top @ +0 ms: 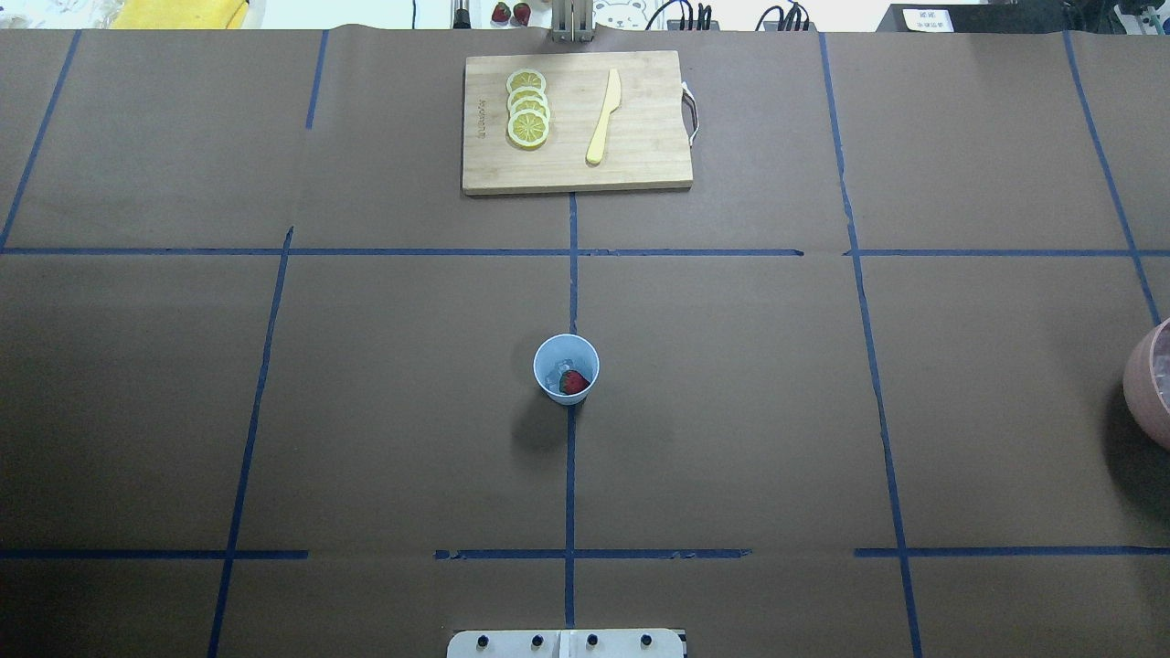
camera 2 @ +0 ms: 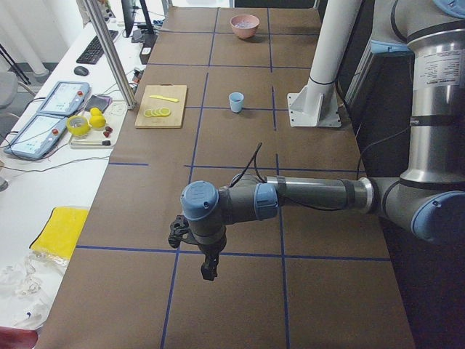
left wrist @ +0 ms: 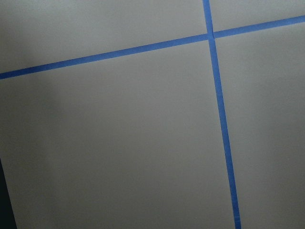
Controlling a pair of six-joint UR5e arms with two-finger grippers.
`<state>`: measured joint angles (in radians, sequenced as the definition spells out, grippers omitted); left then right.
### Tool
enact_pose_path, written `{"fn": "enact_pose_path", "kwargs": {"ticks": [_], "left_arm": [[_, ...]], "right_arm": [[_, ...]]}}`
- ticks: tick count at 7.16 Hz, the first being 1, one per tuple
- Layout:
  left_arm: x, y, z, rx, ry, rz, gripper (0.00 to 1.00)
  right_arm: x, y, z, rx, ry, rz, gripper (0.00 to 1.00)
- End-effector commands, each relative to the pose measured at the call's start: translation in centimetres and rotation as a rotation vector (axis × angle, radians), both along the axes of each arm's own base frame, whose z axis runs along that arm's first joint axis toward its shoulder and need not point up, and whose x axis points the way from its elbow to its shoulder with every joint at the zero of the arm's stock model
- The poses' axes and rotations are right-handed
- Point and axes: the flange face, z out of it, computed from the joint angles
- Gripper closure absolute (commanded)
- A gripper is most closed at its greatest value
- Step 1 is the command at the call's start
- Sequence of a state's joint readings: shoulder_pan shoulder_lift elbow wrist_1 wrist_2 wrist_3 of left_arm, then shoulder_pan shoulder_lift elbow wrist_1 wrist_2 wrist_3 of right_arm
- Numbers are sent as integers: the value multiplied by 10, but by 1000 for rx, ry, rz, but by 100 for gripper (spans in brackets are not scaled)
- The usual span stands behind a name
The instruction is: Put ice and strawberries in cup
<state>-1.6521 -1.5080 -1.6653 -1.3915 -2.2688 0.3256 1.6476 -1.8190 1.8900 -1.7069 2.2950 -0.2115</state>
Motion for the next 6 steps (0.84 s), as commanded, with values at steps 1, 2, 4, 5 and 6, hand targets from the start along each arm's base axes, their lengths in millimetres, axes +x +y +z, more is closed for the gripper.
{"fn": "enact_pose_path", "kwargs": {"ticks": [1,2,4,5,6], "left_arm": [[0,0,2,-3,0,1,0],[0,0,2,-3,0,1,0],[0,0,2,-3,0,1,0],[0,0,-2,6,0,1,0],[0,0,-3,7,1,1,0]], "right_arm": [[0,0,0,-2,-1,1,1],[0,0,0,-1,-1,0,1],[0,0,0,-1,-1,0,1],[0,0,0,-1,-1,0,1],[0,0,0,-1,-3,1,1]]}}
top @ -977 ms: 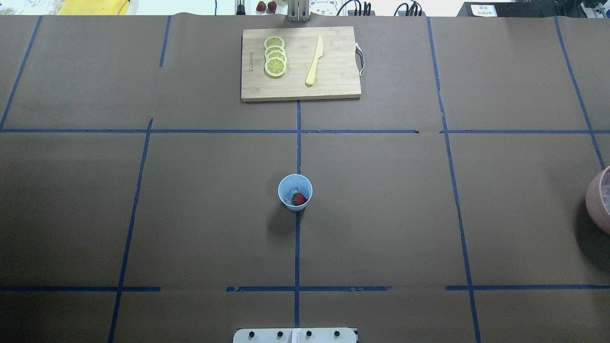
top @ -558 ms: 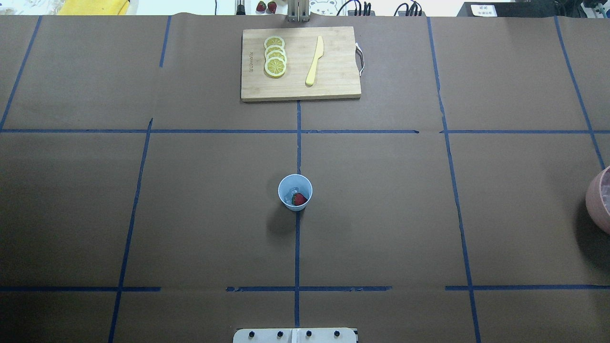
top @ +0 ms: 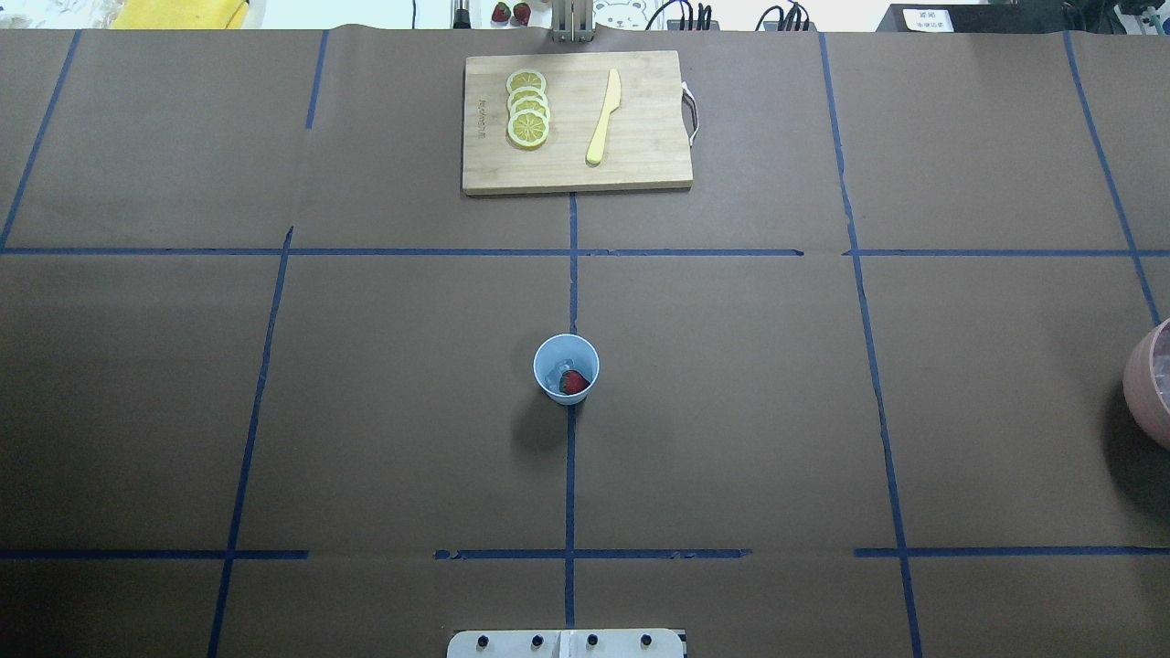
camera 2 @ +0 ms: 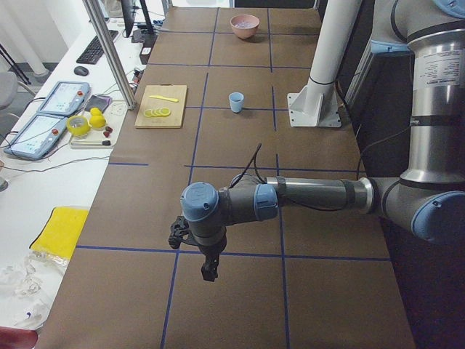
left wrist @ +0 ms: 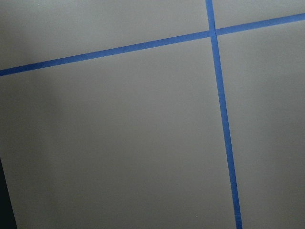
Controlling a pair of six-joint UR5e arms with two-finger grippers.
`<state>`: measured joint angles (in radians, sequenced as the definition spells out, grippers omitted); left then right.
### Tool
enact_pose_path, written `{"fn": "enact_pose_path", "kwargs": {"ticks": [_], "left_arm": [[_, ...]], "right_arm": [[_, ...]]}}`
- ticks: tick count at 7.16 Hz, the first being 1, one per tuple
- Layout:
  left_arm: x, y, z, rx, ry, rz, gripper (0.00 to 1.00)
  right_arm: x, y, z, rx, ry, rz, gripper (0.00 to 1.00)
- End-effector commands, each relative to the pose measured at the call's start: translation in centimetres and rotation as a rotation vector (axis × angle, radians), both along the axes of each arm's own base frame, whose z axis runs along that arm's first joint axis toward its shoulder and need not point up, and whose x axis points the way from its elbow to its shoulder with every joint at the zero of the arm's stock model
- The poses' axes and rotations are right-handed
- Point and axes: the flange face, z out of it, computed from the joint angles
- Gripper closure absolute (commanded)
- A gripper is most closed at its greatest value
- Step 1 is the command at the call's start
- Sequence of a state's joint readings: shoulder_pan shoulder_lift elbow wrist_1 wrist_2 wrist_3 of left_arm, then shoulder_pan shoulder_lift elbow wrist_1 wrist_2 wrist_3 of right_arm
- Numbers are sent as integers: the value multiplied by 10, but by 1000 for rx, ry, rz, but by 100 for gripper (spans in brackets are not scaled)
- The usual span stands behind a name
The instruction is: Put ice and strawberries in cup
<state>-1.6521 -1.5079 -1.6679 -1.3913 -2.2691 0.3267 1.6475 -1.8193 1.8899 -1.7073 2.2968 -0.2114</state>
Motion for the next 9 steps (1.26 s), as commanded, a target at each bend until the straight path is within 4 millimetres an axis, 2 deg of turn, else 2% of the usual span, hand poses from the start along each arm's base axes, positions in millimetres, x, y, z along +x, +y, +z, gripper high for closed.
{"fn": "enact_pose_path", "kwargs": {"ticks": [1,9], "left_arm": [[0,-1,-4,9,5,-1,0],[2,-4,-6,16,8,2,0]], "right_arm": [[0,0,0,0,0,0,1],[0,-1,-1,26,2,0,1]]}}
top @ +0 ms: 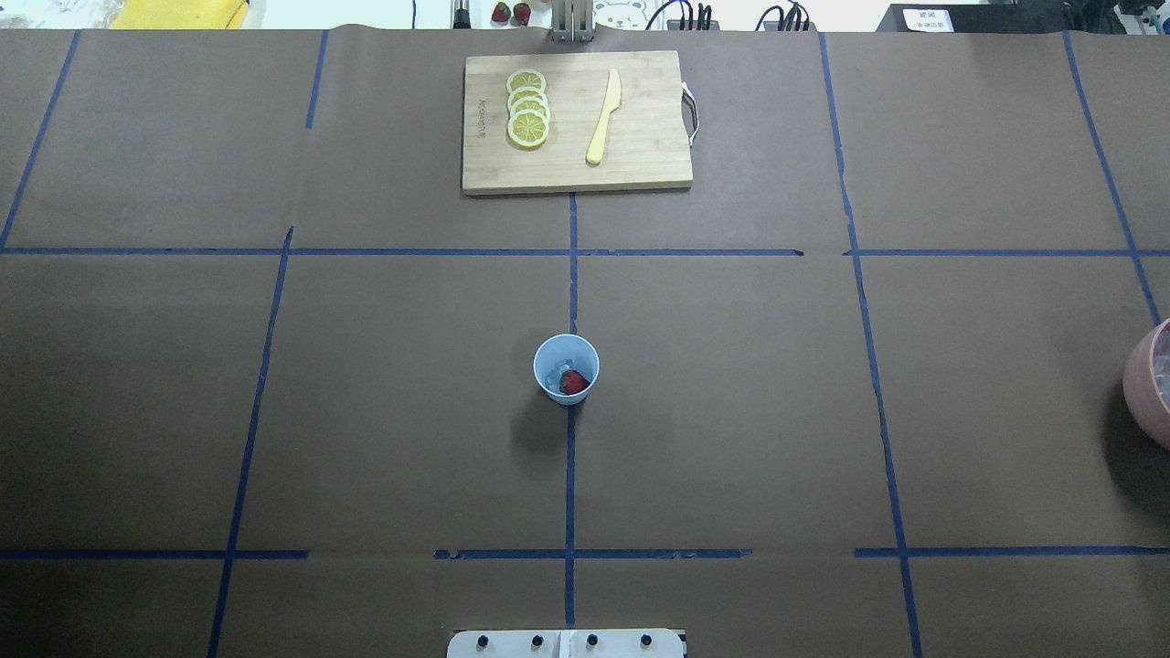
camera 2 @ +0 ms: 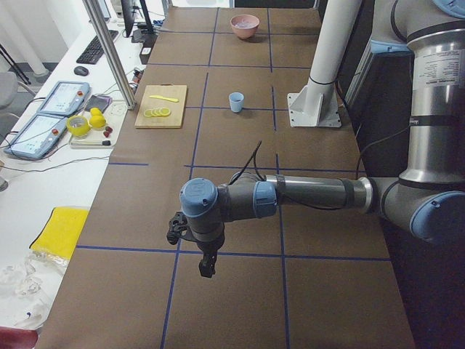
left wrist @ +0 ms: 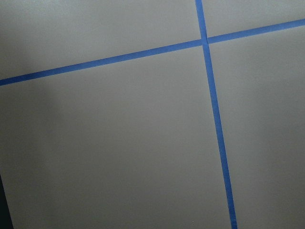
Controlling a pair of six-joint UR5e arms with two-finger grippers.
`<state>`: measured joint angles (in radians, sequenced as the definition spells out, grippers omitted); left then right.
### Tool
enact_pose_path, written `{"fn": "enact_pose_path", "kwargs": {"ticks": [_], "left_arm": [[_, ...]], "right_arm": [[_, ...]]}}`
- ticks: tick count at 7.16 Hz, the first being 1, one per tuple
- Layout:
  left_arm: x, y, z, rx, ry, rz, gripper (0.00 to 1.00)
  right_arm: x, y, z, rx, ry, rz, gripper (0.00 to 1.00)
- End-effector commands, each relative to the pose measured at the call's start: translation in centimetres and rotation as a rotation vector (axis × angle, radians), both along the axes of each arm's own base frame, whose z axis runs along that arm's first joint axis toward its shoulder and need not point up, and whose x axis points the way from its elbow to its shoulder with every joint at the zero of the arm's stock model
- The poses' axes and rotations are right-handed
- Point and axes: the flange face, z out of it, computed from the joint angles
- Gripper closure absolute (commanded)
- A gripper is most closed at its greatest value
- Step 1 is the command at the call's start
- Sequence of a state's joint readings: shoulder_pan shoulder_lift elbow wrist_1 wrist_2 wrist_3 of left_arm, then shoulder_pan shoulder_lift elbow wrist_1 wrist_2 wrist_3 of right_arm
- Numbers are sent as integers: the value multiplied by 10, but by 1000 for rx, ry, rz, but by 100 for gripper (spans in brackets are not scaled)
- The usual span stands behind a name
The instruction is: Put ice and strawberries in cup
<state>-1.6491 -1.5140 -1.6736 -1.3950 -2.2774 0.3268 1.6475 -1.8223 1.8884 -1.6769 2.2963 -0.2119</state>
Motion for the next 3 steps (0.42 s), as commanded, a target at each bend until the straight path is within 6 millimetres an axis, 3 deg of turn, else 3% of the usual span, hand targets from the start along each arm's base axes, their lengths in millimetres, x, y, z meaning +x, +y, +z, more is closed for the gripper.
{"fn": "enact_pose_path", "kwargs": {"ticks": [1,3], "left_arm": [[0,0,0,0,1,0,0],[0,0,-2,4,-3,0,0]], "right_arm": [[0,0,0,0,0,0,1],[0,0,0,3,0,0,1]]}}
